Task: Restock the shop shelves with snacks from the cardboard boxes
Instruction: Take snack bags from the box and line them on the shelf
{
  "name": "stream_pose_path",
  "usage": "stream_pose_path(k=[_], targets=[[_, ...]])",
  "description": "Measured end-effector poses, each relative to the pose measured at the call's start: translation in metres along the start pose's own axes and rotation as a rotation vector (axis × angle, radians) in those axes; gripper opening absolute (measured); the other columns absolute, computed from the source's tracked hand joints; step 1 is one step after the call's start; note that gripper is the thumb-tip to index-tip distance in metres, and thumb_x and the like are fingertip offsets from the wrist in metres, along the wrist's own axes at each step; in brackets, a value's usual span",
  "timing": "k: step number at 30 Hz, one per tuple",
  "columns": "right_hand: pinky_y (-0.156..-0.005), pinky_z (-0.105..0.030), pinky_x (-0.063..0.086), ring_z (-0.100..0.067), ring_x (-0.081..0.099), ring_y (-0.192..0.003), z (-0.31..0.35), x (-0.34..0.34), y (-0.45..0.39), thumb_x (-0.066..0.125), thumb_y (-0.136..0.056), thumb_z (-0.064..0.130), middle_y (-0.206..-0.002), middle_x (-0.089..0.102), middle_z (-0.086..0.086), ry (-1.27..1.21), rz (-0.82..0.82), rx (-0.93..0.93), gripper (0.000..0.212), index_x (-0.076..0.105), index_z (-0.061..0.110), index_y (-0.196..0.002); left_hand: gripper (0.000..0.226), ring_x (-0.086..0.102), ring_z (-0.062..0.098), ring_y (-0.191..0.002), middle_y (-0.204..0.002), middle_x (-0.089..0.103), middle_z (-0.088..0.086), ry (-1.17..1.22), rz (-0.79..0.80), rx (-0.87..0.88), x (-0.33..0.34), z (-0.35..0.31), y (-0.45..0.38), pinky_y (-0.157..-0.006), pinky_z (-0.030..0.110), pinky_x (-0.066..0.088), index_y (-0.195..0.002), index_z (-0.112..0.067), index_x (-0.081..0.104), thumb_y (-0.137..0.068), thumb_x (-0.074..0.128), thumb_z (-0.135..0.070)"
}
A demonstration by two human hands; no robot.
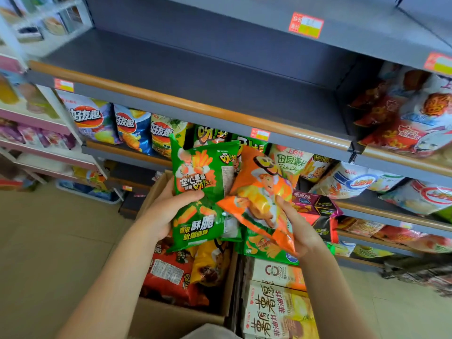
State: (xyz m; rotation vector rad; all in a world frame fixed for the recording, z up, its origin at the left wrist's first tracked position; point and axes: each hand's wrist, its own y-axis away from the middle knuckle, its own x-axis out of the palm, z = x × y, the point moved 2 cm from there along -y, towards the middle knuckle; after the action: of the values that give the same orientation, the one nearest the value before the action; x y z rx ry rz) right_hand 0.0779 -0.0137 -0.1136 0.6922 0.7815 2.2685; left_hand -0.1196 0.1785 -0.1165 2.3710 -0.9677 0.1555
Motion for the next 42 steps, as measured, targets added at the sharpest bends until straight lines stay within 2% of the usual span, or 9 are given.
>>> stream_pose_path(k=[6,12,15,19,22,31,36,39,42], targets=[[-0.082,-0.037,0.057,-0.018,0.068,-0.100,0.031,0.013,0.017,0.087,-0.072,0.022,-0.122,0.066,0.000,0.570,-0.389,-0.532,0.083,0.041,0.027,-0.142,0.078,0.071,0.019,-0.096,-0.112,0.069,-0.007,-0.067,-0.376,0.125,-0.016,0.004,-0.009,-0.080,0.043,0.058,-0.128,-0.038,0.049,-0.063,0.091,-0.033],[-0.093,-0.030,0.046,-0.011,0.050,-0.117,0.005,0.075,0.017,0.084,-0.074,0.028,-0.134,0.049,0.004,0.839,-0.450,-0.842,0.089,0.035,0.026,-0.148,0.068,0.060,0.007,-0.115,-0.130,0.060,-0.015,-0.102,-0.137,0.234,0.040,-0.004,-0.003,-0.091,0.032,0.053,-0.147,-0.039,0.036,-0.088,0.070,-0.045],[-0.086,-0.036,0.050,-0.014,0.060,-0.105,0.023,0.060,0.016,0.083,-0.072,0.032,-0.124,0.059,0.002,0.671,-0.489,-0.773,0.082,0.040,0.027,-0.142,0.052,0.060,0.012,-0.114,-0.130,0.060,-0.005,0.029,-0.045,0.245,0.026,-0.013,-0.004,-0.093,0.040,0.049,-0.148,-0.038,0.039,-0.098,0.053,-0.042],[-0.083,-0.040,0.059,-0.013,0.070,-0.093,0.032,0.045,0.012,0.086,-0.072,0.017,-0.113,0.069,0.003,0.538,-0.338,-0.610,0.079,0.045,0.031,-0.137,0.083,0.066,0.027,-0.109,-0.102,0.066,0.004,-0.032,0.005,0.266,0.006,-0.016,-0.013,-0.095,0.043,0.052,-0.144,-0.025,0.048,-0.069,0.082,-0.032],[-0.085,-0.050,0.059,-0.023,0.071,-0.097,0.024,0.044,0.009,0.086,-0.070,0.013,-0.117,0.068,-0.005,0.428,-0.258,-0.562,0.077,0.044,0.031,-0.132,0.105,0.065,0.025,-0.114,-0.122,0.066,0.002,-0.114,-0.009,0.240,-0.001,-0.017,-0.019,-0.097,0.050,0.052,-0.142,-0.032,0.047,-0.048,0.091,-0.051],[-0.074,-0.035,0.059,-0.016,0.073,-0.087,0.009,0.053,0.006,0.070,-0.087,0.005,-0.104,0.071,-0.003,0.364,-0.160,-0.425,0.057,0.042,0.027,-0.132,0.113,0.073,0.004,-0.084,-0.093,0.076,-0.016,-0.090,0.267,0.063,0.022,-0.015,-0.015,-0.065,0.019,0.056,-0.120,-0.033,0.050,-0.020,0.096,-0.058],[-0.104,-0.044,0.041,-0.018,0.055,-0.123,0.010,0.055,0.010,0.054,-0.089,0.063,-0.119,0.064,0.008,0.331,-0.262,-0.339,0.024,0.059,0.051,-0.109,0.086,0.074,0.014,-0.092,-0.103,0.076,-0.008,-0.071,0.266,0.009,0.028,-0.008,-0.022,-0.070,0.027,0.056,-0.129,-0.037,0.048,-0.051,0.084,-0.037],[-0.101,-0.041,0.034,-0.018,0.041,-0.115,0.016,0.057,0.015,0.042,-0.074,0.086,-0.102,0.053,0.008,0.590,-0.441,-0.556,0.043,0.056,0.047,-0.084,0.091,0.072,0.021,-0.101,-0.114,0.074,-0.002,-0.039,0.272,0.004,0.037,0.001,-0.024,-0.078,0.034,0.056,-0.135,-0.036,0.047,-0.052,0.083,-0.040],[-0.109,-0.043,0.034,-0.019,0.039,-0.126,0.012,0.054,0.014,0.047,-0.065,0.090,-0.119,0.049,0.013,0.656,-0.475,-0.602,0.091,0.050,0.031,-0.135,0.086,0.071,0.020,-0.103,-0.115,0.074,-0.002,0.006,0.241,0.008,0.048,0.008,-0.028,-0.081,0.037,0.055,-0.138,-0.035,0.048,-0.060,0.084,-0.032]])
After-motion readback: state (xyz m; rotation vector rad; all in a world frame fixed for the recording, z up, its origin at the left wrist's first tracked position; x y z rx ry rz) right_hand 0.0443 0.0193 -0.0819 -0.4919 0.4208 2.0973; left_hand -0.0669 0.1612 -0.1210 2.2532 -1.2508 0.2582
